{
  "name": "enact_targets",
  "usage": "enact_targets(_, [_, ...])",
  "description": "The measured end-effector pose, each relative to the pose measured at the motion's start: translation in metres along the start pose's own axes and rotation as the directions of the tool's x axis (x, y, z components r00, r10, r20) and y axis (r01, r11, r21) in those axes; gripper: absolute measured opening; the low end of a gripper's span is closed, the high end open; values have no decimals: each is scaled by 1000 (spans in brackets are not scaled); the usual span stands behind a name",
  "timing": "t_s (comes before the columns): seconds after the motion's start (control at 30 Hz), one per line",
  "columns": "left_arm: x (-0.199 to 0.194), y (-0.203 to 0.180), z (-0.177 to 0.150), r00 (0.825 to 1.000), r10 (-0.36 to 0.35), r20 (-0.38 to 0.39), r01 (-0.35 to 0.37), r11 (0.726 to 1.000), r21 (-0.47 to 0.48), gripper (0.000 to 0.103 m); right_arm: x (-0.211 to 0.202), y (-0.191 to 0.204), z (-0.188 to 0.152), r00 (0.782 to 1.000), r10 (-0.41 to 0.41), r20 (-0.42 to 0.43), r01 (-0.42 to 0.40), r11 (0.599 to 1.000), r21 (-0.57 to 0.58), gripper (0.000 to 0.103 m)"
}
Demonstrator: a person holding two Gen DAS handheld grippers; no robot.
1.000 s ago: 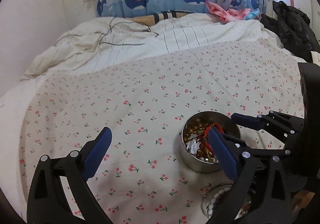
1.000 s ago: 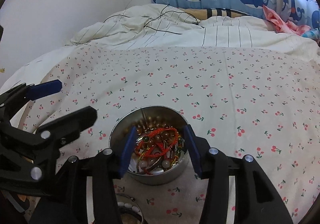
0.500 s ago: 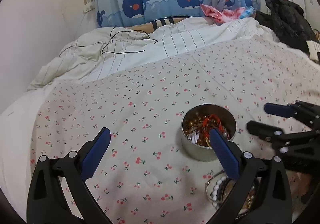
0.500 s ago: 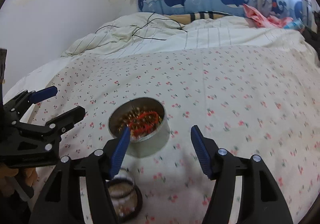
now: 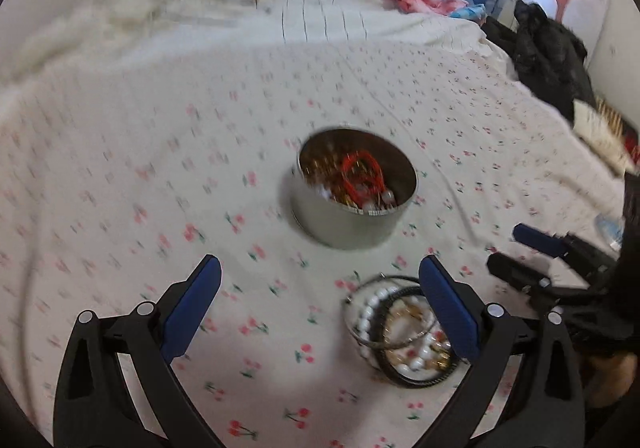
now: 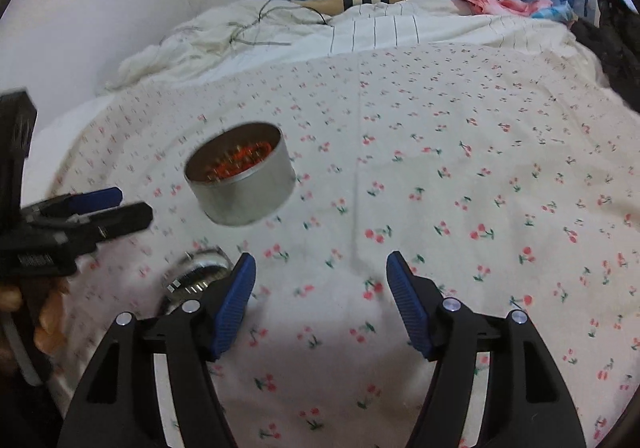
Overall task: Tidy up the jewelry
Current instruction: 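Move left tool to silver bangle while right tool reaches black leather bracelet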
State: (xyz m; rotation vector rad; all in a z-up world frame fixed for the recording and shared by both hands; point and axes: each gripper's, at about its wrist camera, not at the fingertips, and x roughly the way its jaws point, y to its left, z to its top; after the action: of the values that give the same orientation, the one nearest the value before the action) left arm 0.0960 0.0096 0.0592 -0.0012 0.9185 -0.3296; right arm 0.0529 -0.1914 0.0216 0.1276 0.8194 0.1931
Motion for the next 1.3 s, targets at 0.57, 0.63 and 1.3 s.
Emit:
enact_targets(0.57, [54,13,-24,966,-178,-190,144,973,-179,86,24,17,-11,996,-48,-71,40,993,-110,70])
enact_targets(0.63, [54,12,-24,976,-95,-195,68,987,-143,86,25,17,-12,996,-49,-73,41,993,-108,71])
enact_targets(1.3, [47,47,-22,978,112,-175,-136,982,-130,86,16,17,-9,996,60,-59,-64,995,-72,75])
